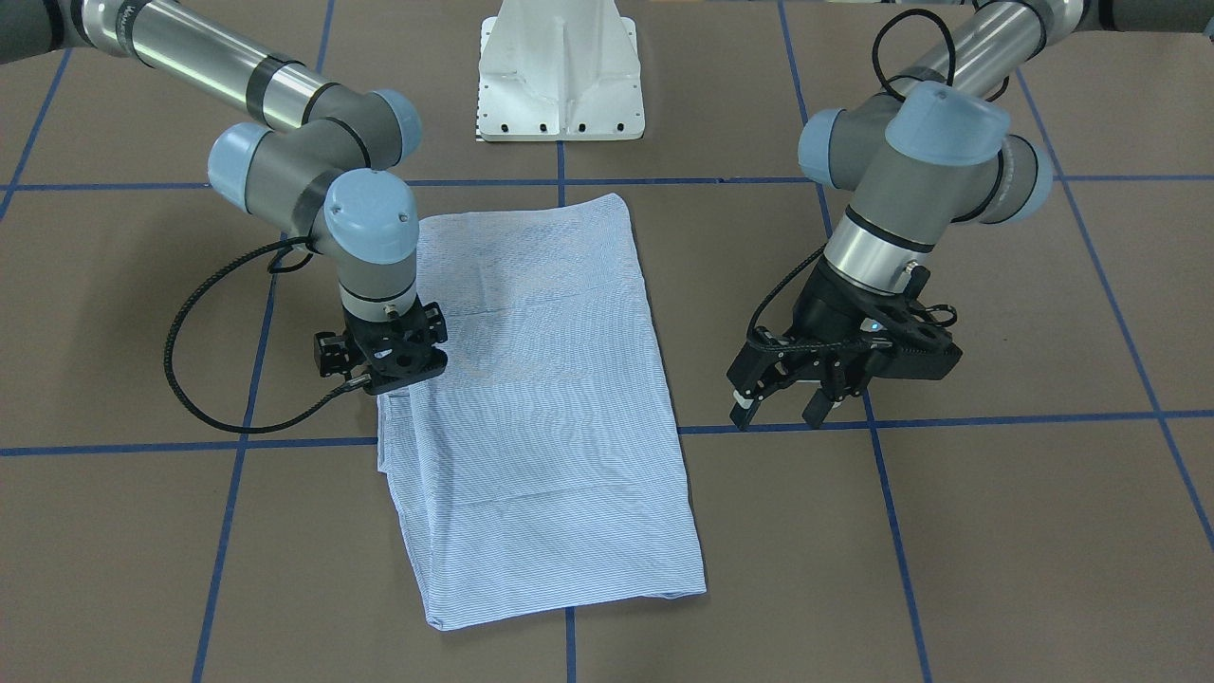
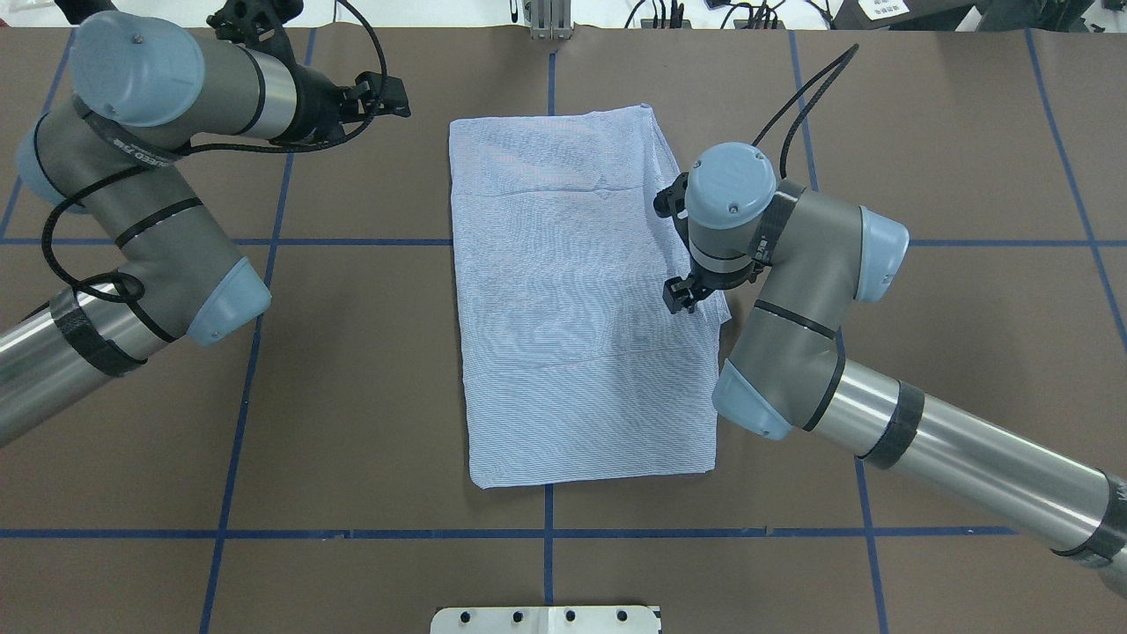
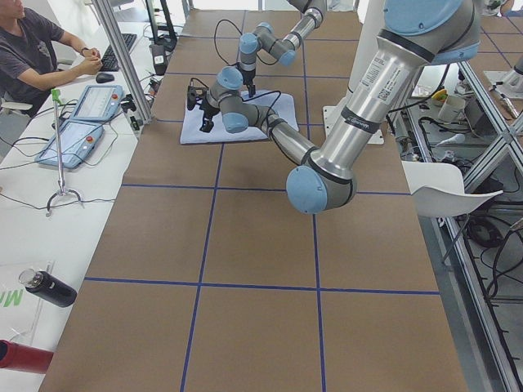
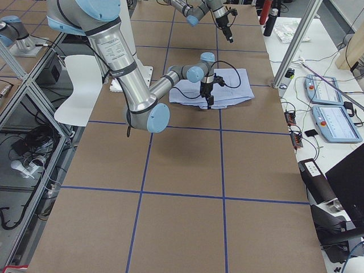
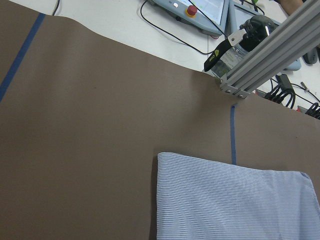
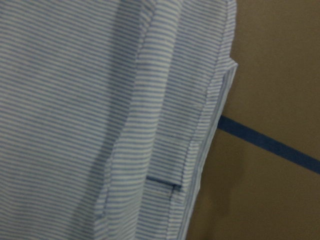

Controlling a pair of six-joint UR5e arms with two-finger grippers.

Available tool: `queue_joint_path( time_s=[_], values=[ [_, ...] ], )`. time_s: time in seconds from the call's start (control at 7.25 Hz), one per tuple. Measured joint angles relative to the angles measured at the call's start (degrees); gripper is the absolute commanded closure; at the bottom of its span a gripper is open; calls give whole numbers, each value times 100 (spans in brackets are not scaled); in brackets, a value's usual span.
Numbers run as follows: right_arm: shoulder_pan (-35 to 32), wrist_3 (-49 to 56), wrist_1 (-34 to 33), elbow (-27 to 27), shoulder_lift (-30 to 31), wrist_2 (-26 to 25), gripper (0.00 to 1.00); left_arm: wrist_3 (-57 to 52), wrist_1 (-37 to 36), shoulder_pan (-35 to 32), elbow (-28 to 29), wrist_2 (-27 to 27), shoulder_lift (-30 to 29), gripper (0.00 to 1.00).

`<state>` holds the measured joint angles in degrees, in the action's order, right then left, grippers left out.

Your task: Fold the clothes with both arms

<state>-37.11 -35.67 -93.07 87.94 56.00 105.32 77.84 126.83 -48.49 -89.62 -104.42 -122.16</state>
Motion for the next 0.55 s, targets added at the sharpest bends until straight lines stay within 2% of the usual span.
queue_joint_path(
  time_s=[0.55],
  values=[
    [-436, 252, 11, 68, 103, 317, 0, 25, 0, 6, -3, 0, 1, 0]
  ],
)
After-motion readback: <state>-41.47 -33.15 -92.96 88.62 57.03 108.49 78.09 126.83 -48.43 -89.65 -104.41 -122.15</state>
